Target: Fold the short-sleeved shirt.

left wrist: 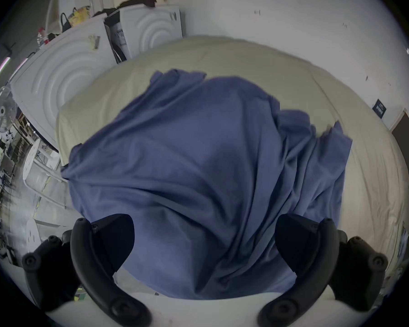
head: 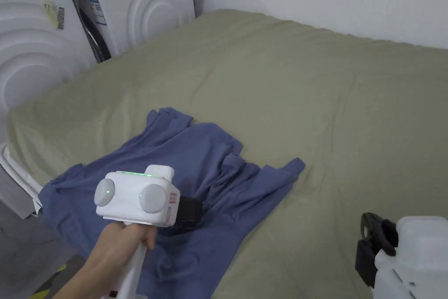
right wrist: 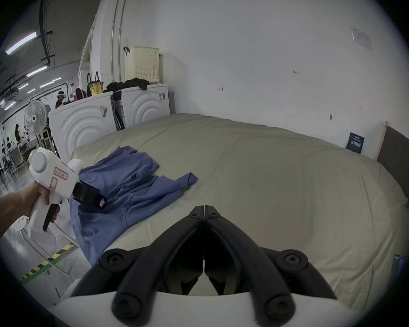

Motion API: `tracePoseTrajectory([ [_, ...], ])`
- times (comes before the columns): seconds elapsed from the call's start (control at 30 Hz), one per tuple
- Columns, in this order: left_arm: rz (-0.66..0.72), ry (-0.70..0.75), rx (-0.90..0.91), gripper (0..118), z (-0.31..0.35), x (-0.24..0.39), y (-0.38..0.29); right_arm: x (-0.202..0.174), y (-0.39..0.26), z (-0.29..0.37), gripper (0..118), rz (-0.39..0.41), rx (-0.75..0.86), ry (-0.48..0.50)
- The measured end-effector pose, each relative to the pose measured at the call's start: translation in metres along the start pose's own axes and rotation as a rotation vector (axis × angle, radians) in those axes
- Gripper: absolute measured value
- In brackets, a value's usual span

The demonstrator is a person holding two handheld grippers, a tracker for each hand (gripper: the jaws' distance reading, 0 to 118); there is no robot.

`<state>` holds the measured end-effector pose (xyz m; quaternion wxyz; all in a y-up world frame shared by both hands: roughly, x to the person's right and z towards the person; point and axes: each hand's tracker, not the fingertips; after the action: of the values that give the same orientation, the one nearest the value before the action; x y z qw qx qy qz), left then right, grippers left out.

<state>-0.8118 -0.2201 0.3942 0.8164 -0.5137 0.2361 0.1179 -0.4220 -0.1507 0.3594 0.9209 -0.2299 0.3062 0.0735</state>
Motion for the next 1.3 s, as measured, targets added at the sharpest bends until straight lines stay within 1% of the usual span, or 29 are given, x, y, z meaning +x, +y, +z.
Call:
tracePoseTrajectory([
  [0.07, -0.010, -0.001, -0.048, 117, -0.023, 0.012, -0.001, 0.001, -0.004, -0.001, 0, -0.005, -0.018, 0.007],
  [0.13, 0.021, 0.004, -0.006, 118, -0.026, 0.011, -0.005, 0.002, -0.008, 0.001, 0, -0.004, -0.032, 0.008],
  [0.2, 0.019, -0.003, -0.002, 117, -0.024, 0.012, -0.009, 0.004, -0.011, 0.005, 0, -0.003, -0.038, 0.010],
  [0.23, 0.012, -0.005, 0.002, 113, -0.022, 0.010, -0.010, 0.005, -0.012, 0.008, 0, -0.004, -0.038, 0.011],
  [0.27, 0.015, -0.011, 0.001, 107, -0.020, 0.009, -0.010, 0.006, -0.013, 0.010, 0, -0.006, -0.039, 0.009],
  [0.3, 0.017, -0.016, -0.001, 94, -0.018, 0.007, -0.010, 0.008, -0.013, 0.013, 0, -0.010, -0.038, 0.006],
  [0.33, 0.023, -0.018, 0.004, 63, 0.000, 0.015, -0.011, 0.010, -0.014, 0.017, 0, -0.014, -0.036, 0.005],
  [0.37, 0.009, -0.024, 0.030, 25, 0.013, 0.019, -0.011, 0.012, -0.014, 0.022, 0, -0.018, -0.034, 0.002],
  [0.4, 0.002, -0.016, 0.061, 7, 0.022, 0.022, -0.010, 0.015, -0.016, 0.027, 0, -0.021, -0.031, -0.003],
  [0.43, 0.004, -0.019, 0.050, 7, 0.013, 0.018, -0.002, 0.018, -0.017, 0.033, 0, -0.025, -0.027, -0.007],
  [0.5, 0.032, -0.023, 0.037, 7, 0.017, 0.018, 0.005, 0.024, -0.018, 0.046, 0, -0.037, -0.023, -0.017],
  [0.6, 0.009, -0.024, 0.074, 7, 0.036, 0.031, 0.007, 0.036, -0.023, 0.070, 0, -0.057, -0.005, -0.045],
  [0.67, 0.028, -0.091, 0.117, 7, 0.055, 0.040, 0.013, 0.046, -0.027, 0.083, 0, -0.068, 0.005, -0.072],
  [0.7, 0.013, -0.119, 0.131, 7, 0.071, 0.058, 0.012, 0.052, -0.029, 0.090, 0, -0.078, 0.006, -0.086],
  [0.8, -0.090, -0.108, 0.177, 7, 0.096, 0.100, 0.022, 0.071, -0.035, 0.109, 0, -0.118, 0.011, -0.131],
  [0.87, -0.112, -0.161, 0.177, 7, 0.097, 0.127, 0.036, 0.084, -0.040, 0.123, 0, -0.146, 0.019, -0.167],
  [0.97, -0.177, -0.248, 0.216, 7, 0.115, 0.185, 0.049, 0.104, -0.048, 0.145, 0, -0.177, 0.026, -0.227],
  [1.07, -0.289, -0.326, 0.257, 7, 0.140, 0.258, 0.059, 0.126, -0.057, 0.165, 0, -0.211, 0.025, -0.296],
  [1.3, -0.523, -0.572, 0.314, 7, 0.207, 0.437, 0.046, 0.172, -0.082, 0.206, 0, -0.295, 0.012, -0.435],
])
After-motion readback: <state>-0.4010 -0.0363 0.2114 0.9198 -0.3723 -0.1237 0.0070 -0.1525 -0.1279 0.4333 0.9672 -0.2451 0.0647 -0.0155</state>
